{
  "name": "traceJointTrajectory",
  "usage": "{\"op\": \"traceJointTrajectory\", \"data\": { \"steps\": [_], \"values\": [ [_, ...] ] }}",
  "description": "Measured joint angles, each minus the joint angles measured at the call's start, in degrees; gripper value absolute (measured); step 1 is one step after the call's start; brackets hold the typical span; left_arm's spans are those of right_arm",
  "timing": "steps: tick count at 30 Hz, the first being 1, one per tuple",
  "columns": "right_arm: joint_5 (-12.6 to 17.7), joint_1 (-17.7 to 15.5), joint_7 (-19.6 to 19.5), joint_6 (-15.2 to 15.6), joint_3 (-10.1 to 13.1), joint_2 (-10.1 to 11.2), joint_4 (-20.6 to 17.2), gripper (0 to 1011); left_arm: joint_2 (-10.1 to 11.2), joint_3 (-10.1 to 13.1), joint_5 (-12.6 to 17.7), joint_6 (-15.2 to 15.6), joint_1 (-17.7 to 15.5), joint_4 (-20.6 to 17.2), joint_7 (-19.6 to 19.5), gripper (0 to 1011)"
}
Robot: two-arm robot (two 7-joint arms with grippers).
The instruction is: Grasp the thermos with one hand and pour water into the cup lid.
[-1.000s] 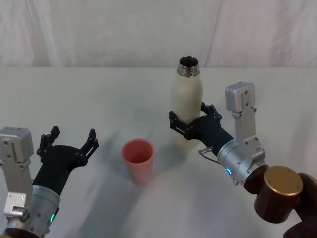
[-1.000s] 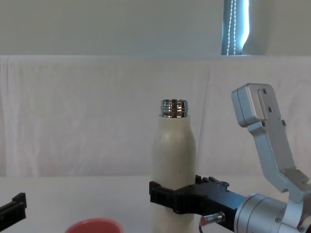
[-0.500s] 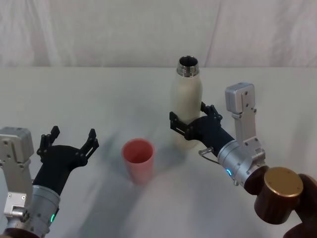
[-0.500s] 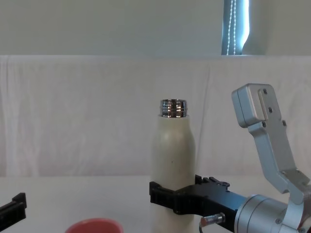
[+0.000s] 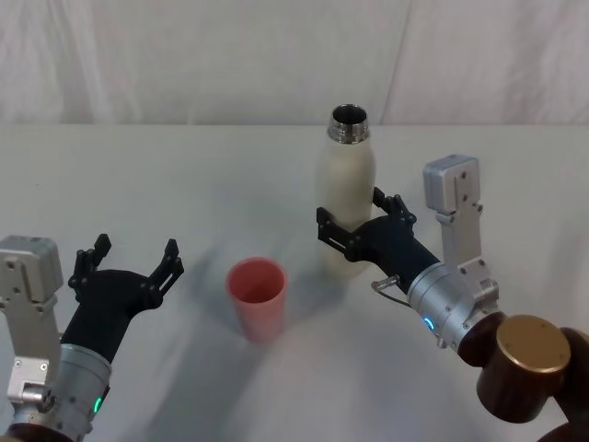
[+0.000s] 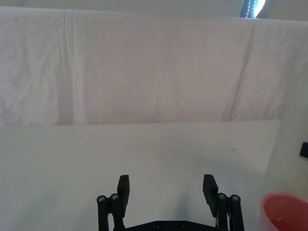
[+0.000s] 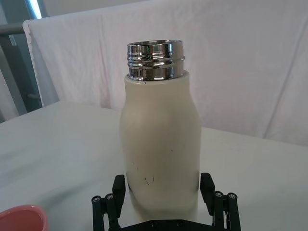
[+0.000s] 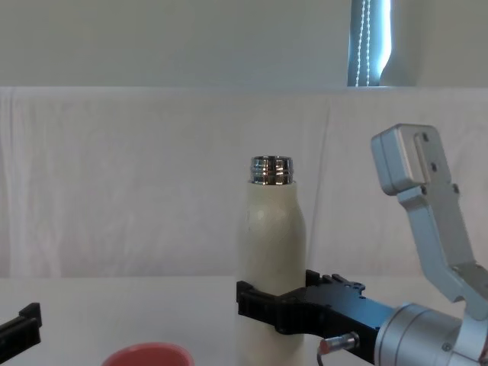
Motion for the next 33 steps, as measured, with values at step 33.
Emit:
{"op": "traceJointTrajectory", "data": {
  "steps": [33],
  "values": [
    [-6.25, -10.51, -7.20, -2.96, 1.91, 2.00, -10.95, 1000, 0.00, 0.00, 0.00, 0.00, 0.00, 0.00, 0.00, 1001]
  ]
}}
